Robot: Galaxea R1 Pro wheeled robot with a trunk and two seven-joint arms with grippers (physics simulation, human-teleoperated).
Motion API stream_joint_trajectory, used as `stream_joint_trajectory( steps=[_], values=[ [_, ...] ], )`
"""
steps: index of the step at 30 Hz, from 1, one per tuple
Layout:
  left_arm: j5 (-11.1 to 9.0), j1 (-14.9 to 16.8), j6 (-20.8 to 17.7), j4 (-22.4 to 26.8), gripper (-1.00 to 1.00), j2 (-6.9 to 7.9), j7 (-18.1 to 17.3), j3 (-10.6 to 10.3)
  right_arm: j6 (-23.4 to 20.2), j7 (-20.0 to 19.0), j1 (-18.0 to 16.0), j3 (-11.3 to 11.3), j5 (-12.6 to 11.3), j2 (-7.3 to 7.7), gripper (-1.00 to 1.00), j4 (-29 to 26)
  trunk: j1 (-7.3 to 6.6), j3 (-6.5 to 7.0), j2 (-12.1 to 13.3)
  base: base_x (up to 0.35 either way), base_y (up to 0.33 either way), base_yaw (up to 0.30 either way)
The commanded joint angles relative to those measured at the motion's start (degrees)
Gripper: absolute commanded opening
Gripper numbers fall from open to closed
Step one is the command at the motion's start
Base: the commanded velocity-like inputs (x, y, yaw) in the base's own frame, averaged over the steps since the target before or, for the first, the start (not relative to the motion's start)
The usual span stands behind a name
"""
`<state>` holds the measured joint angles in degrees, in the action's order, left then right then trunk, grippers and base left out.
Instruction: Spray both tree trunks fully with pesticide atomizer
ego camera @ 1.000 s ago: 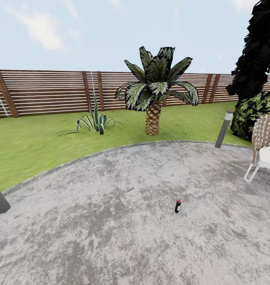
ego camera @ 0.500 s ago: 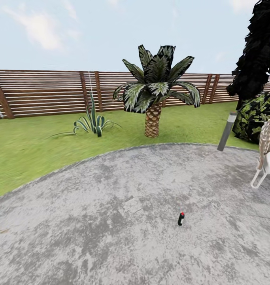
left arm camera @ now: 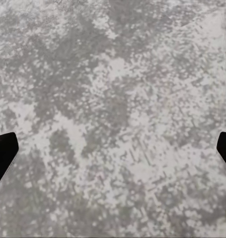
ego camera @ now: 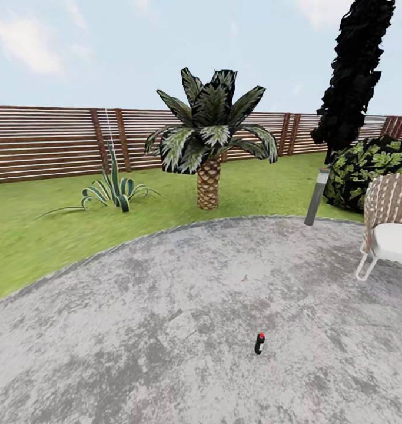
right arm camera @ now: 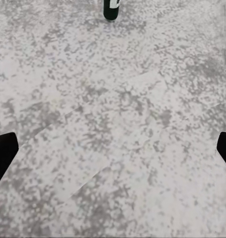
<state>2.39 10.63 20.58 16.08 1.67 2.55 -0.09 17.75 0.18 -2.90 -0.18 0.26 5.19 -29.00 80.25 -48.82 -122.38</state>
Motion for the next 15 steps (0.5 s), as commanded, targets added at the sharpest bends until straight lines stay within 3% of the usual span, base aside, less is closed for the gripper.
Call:
stream_joint_trajectory(
  steps=[1, 10, 15],
  values=[
    [0.00, 0.00, 0.02, 0.00, 1.00, 0.00, 0.00, 0.00, 0.00, 0.00, 0.00, 0.00, 0.00, 0.00, 1.00, 0.02, 0.00, 0.05, 0.00, 0.338, 0.000, -0.218],
    [0.01, 0.00, 0.05, 0.00, 1.00, 0.02, 0.00, 0.00, 0.00, 0.00, 0.00, 0.00, 0.00, 0.00, 1.00, 0.02, 0.00, 0.52, 0.00, 0.327, 0.000, -0.218],
    [0.06, 0.00, 0.07, 0.00, 1.00, 0.02, 0.00, 0.00, 0.00, 0.00, 0.00, 0.00, 0.00, 0.00, 1.00, 0.00, 0.00, 0.78, 0.00, 0.065, 0.000, -0.218]
  ],
)
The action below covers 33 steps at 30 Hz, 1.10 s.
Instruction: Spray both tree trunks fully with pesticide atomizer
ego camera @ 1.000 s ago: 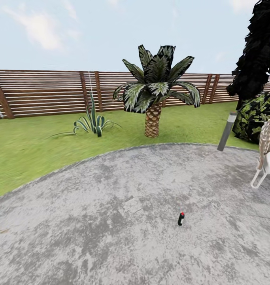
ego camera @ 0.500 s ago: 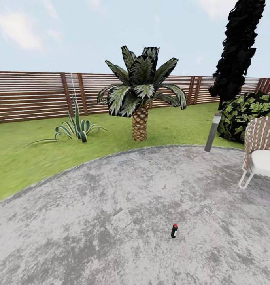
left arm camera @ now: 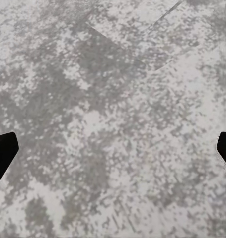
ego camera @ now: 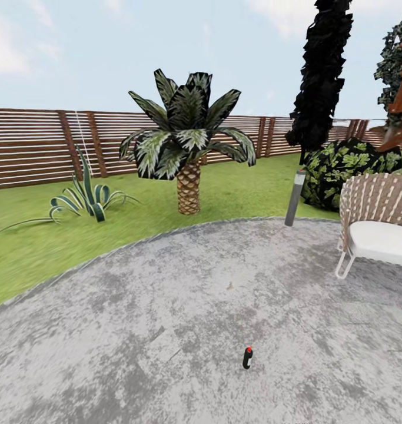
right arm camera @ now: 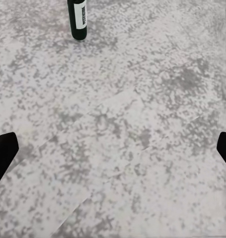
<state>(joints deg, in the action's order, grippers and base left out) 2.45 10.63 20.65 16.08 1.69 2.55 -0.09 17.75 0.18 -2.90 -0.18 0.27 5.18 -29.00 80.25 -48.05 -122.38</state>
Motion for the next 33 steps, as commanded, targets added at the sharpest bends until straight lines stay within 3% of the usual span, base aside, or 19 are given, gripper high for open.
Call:
stream_joint_trajectory(
  steps=[1, 8, 18, 33],
  values=[
    [0.01, 0.00, 0.00, 0.00, 1.00, -0.01, 0.00, 0.00, 0.00, 0.00, 0.00, 0.00, 0.00, 0.00, 1.00, 0.00, 0.00, 0.05, 0.00, 0.014, 0.000, -0.218],
    [0.02, 0.00, 0.00, 0.00, 1.00, 0.05, 0.00, 0.00, 0.00, 0.00, 0.00, 0.00, 0.00, 0.00, 1.00, 0.01, 0.00, 0.40, 0.00, 0.004, 0.000, -0.207],
    [0.02, 0.00, 0.00, 0.00, 1.00, 0.01, 0.00, 0.00, 0.00, 0.01, 0.00, -0.04, 0.00, 0.00, 1.00, 0.00, 0.00, 0.48, 0.00, 0.000, 0.000, -0.043],
    [0.10, 0.00, 0.09, 0.09, 1.00, -0.01, 0.00, -0.18, 0.00, 0.00, 0.00, 0.00, 0.00, 0.00, 1.00, 0.00, 0.00, 0.98, 0.00, 0.000, 0.000, -0.262]
  ],
)
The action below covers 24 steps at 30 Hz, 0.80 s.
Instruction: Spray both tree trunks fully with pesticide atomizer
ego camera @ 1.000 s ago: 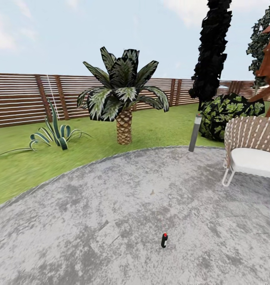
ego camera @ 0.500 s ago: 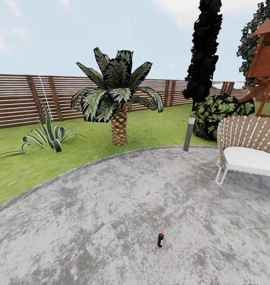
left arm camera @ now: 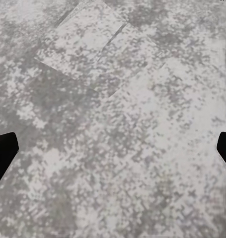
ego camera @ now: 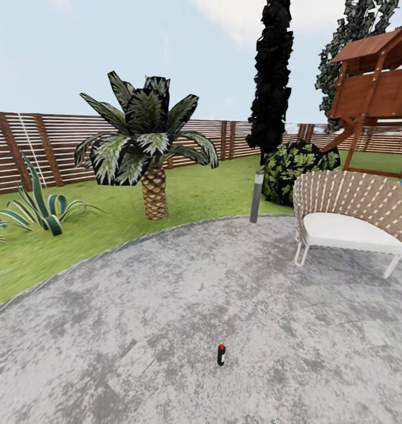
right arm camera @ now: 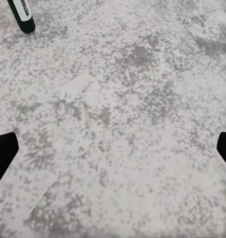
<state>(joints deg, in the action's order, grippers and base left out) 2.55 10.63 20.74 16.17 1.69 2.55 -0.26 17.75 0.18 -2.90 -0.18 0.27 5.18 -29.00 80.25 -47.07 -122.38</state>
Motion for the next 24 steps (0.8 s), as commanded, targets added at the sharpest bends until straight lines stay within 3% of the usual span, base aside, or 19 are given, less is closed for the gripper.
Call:
stream_joint_trajectory(
  steps=[1, 18, 24],
  values=[
    [0.00, 0.00, 0.00, 0.00, 1.00, 0.03, 0.00, -0.01, 0.00, 0.00, 0.00, 0.00, 0.00, 0.00, 1.00, 0.00, 0.00, 0.04, 0.00, 0.000, 0.000, -0.277],
    [0.00, 0.00, 0.00, 0.36, 1.00, -0.10, 0.00, -0.02, 0.00, 0.00, 0.00, -0.02, 0.00, 0.00, 1.00, 0.02, 0.00, 0.64, 0.00, 0.000, 0.000, -0.277],
    [-0.08, 1.72, -0.25, 4.69, 1.00, -1.61, -0.24, -0.25, 0.00, 0.00, 0.00, 0.02, 0.00, 0.00, 1.00, 0.04, 0.00, 0.85, 0.00, 0.000, 0.000, -0.277]
  ],
)
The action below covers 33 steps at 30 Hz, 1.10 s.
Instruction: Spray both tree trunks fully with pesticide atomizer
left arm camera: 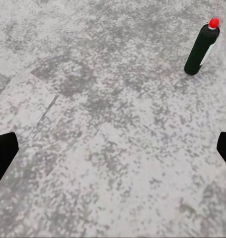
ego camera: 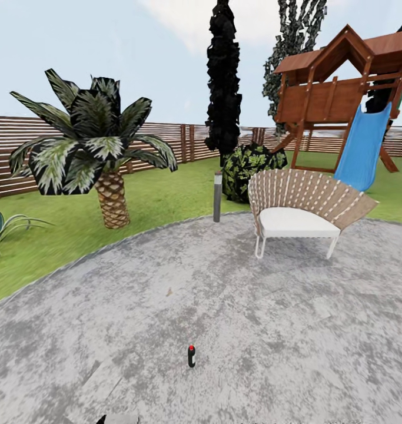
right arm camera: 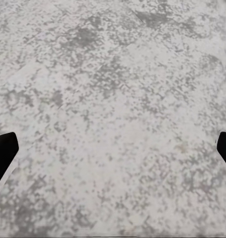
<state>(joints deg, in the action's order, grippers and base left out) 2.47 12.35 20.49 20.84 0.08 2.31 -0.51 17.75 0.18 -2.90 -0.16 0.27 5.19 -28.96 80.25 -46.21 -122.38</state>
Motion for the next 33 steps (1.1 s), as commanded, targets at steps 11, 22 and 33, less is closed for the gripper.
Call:
stream_joint_trajectory(
  steps=[11, 22, 33],
  values=[
    [0.01, 1.89, -0.02, 2.17, 1.00, -0.12, -0.02, -2.11, 0.00, 0.00, 0.00, -0.03, 0.00, 0.00, 1.00, -0.03, 0.00, 0.39, 0.00, 0.000, 0.000, -0.277],
    [0.01, 1.51, 0.13, 2.09, 1.00, 0.05, 0.07, -2.19, 0.00, 0.00, 0.00, -0.01, 0.00, 0.00, 1.00, -0.05, 0.00, 0.78, 0.00, 0.000, 0.000, -0.274],
    [0.02, 1.48, 0.20, 1.35, 1.00, 0.30, 0.24, -2.04, 0.08, -0.07, 0.00, -0.14, -0.17, 0.00, 1.00, -0.62, 0.00, 0.99, 0.00, 0.030, 0.151, -0.148]
  ],
)
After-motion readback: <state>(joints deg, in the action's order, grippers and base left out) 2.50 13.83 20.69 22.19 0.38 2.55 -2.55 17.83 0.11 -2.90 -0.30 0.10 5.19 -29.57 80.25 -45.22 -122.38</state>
